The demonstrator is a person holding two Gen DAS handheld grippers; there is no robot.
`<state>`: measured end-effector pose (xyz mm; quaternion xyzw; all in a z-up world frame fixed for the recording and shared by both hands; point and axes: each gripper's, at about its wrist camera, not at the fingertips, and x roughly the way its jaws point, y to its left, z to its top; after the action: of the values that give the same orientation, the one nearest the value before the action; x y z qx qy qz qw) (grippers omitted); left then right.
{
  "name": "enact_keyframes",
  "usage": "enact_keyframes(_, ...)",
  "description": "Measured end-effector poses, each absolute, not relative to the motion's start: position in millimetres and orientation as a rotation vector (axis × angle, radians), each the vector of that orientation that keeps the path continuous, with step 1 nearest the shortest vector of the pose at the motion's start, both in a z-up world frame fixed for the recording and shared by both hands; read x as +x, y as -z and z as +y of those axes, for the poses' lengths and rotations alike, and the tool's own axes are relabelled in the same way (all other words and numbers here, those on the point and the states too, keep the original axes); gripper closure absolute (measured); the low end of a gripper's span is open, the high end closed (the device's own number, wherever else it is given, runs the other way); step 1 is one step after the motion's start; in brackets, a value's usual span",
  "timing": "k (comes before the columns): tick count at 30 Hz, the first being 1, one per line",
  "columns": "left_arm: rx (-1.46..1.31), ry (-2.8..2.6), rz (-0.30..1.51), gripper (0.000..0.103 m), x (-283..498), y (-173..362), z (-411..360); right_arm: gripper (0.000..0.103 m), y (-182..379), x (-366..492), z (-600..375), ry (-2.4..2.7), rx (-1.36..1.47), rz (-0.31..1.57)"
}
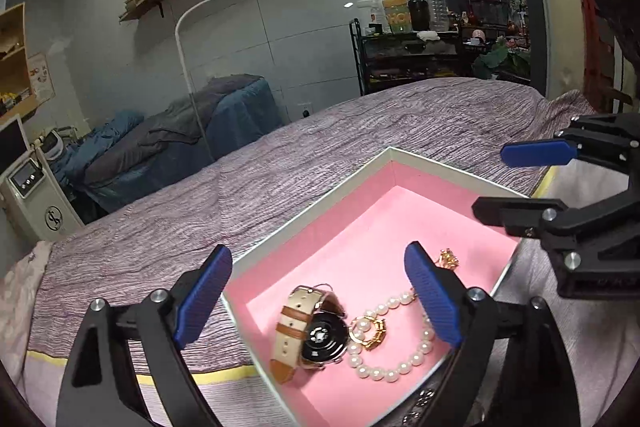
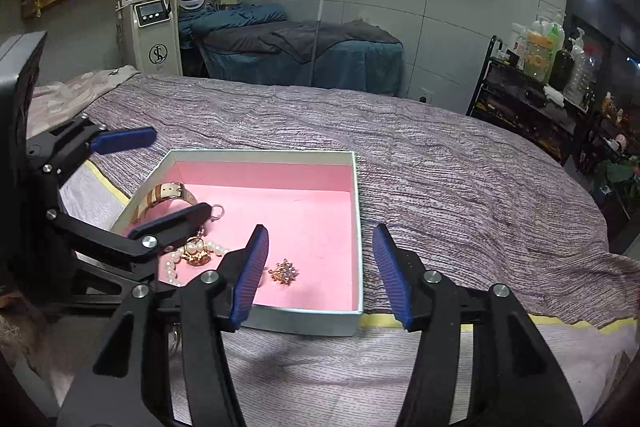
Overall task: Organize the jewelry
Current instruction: 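Carry the ring and brooch into the pink box and open both tools, then withdraw both open tools from the box toward the silver chains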
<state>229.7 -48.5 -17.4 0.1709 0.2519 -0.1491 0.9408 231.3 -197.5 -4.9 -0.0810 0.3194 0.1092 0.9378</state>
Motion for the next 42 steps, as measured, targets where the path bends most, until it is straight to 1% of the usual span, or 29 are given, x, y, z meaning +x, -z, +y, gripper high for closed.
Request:
enact_keyframes(1, 0.362, 0.281, 0.507, 0.010, 226, 16, -45, 0.037, 3, 229, -199, -0.209, -0.174, 0.648)
enact_keyframes(3, 0.357, 0.255, 0.506, 0.006, 219, 14, -38, 0.037, 0, 222, -201, -0.212, -0.168, 0.645)
enact_keyframes(4, 0.344, 0.260, 0.509, 0.006, 214, 13, -34, 0.035, -1, 218, -202, -0.222, -0.158, 0.645)
enact_keyframes(5, 0.327, 0.272, 0.511, 0.006, 208, 12, -30, 0.030, -2, 215, -204, -0.230, -0.147, 0.648)
enact_keyframes(7, 0.295, 0.291, 0.516, 0.006, 194, 12, -23, 0.028, -2, 207, -207, -0.243, -0.125, 0.661)
enact_keyframes(13, 0.248, 0.296, 0.527, 0.006, 155, 24, -7, 0.028, 6, 182, -214, -0.296, -0.088, 0.702)
enact_keyframes(23, 0.206, 0.328, 0.592, 0.006, 113, 51, 6, 0.029, 36, 156, -193, -0.393, -0.111, 0.781)
enact_keyframes(24, 0.201, 0.329, 0.592, 0.006, 109, 52, 8, 0.029, 38, 155, -191, -0.406, -0.107, 0.788)
enact_keyframes(26, 0.189, 0.331, 0.604, 0.007, 105, 54, 11, 0.037, 41, 154, -187, -0.431, -0.087, 0.808)
enact_keyframes(29, 0.177, 0.333, 0.621, 0.008, 101, 58, 13, 0.040, 45, 158, -180, -0.443, -0.076, 0.828)
enact_keyframes(31, 0.167, 0.340, 0.626, 0.016, 98, 59, 15, 0.041, 45, 158, -175, -0.448, -0.080, 0.828)
enact_keyframes(34, 0.159, 0.386, 0.638, 0.026, 94, 60, 11, 0.041, 44, 157, -170, -0.464, -0.089, 0.824)
enact_keyframes(35, 0.160, 0.407, 0.641, 0.027, 92, 60, 8, 0.041, 44, 156, -169, -0.461, -0.095, 0.825)
enact_keyframes(38, 0.175, 0.475, 0.653, 0.036, 89, 62, -7, 0.041, 47, 157, -173, -0.445, -0.089, 0.836)
enact_keyframes(40, 0.200, 0.504, 0.662, 0.043, 88, 65, -19, 0.041, 48, 158, -178, -0.429, -0.080, 0.841)
enact_keyframes(42, 0.223, 0.510, 0.668, 0.047, 90, 69, -27, 0.041, 48, 158, -182, -0.420, -0.072, 0.844)
